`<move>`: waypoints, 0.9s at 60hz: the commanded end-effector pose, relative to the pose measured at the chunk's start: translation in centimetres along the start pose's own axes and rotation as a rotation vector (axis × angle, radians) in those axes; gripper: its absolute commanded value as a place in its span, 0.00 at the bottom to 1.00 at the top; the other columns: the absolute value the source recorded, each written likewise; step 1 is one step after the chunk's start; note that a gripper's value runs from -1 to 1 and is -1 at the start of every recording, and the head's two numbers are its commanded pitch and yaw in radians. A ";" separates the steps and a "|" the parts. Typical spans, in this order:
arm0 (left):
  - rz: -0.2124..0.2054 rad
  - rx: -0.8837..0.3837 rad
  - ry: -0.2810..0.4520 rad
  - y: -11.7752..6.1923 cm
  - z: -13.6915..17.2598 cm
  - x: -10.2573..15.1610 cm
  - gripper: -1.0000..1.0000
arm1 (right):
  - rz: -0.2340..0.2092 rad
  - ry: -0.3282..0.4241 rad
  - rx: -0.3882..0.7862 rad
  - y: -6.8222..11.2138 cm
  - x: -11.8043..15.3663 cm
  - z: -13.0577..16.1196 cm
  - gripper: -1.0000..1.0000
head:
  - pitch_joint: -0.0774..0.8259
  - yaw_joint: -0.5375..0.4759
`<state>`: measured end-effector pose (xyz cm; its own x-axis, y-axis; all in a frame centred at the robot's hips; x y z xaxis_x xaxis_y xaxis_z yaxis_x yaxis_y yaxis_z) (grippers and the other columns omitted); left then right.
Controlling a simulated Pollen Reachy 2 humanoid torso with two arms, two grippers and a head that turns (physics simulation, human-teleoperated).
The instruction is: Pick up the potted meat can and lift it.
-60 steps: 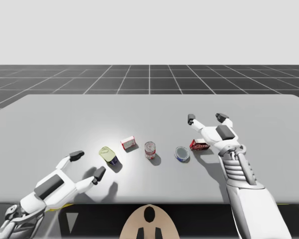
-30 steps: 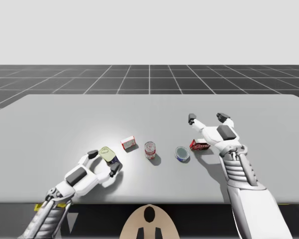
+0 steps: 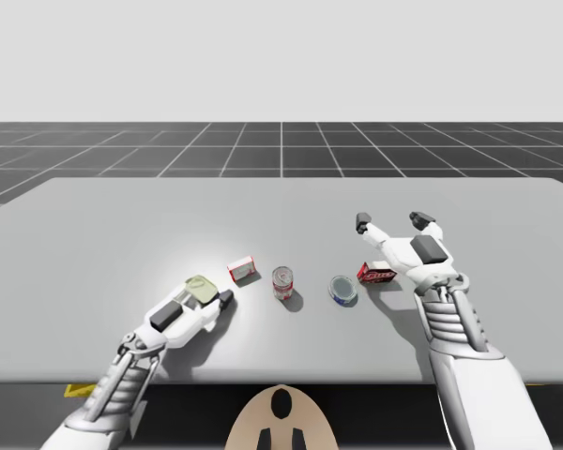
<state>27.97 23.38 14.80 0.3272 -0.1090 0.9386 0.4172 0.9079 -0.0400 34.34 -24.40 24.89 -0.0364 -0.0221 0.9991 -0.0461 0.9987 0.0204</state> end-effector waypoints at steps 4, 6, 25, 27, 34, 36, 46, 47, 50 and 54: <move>-0.017 0.025 0.016 0.2 0.1 -0.7 1.00 | -0.001 -0.002 -0.001 0.0 0.1 0.1 0.00 | 0.84 0.85; -0.023 0.028 0.019 0.3 0.1 -0.8 1.00 | 0.000 -0.002 -0.001 0.0 0.1 0.0 0.00 | 0.81 0.85; -0.035 0.036 0.024 0.3 0.2 -1.0 1.00 | 0.000 0.000 -0.003 0.0 0.0 0.0 0.00 | 0.50 0.89; -0.037 0.036 0.024 0.3 0.2 -1.0 1.00 | 0.000 0.000 -0.003 0.0 0.0 0.0 0.00 | 0.49 0.89; -0.039 0.039 0.024 0.2 0.3 -0.9 1.00 | 0.000 -0.001 -0.005 -0.1 0.0 0.0 0.00 | 0.47 0.89; -0.044 0.044 0.017 0.2 0.5 -0.4 1.00 | 0.001 -0.002 -0.006 -0.1 0.1 0.0 0.00 | 0.46 0.89; -0.081 0.068 -0.034 0.5 1.8 2.8 1.00 | 0.009 -0.004 -0.013 -0.2 0.1 -0.1 0.00 | 0.46 0.89; -0.088 0.075 -0.047 0.6 2.1 3.6 1.00 | 0.008 -0.001 -0.013 -0.2 0.1 0.0 0.00 | 0.46 0.89; -0.110 0.088 -0.070 0.7 2.6 5.2 1.00 | 0.008 0.005 -0.009 -0.3 0.1 0.0 0.00 | 0.45 0.89; -0.134 0.105 -0.105 0.9 3.2 7.3 1.00 | 0.028 -0.005 -0.006 -0.3 0.1 0.0 0.00 | 0.45 0.89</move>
<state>27.08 24.29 17.36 0.3042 -0.1744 0.9365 0.3575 0.9321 0.0575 34.36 -24.61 24.98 -0.0394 -0.0099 0.9992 -0.0360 0.9993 0.0085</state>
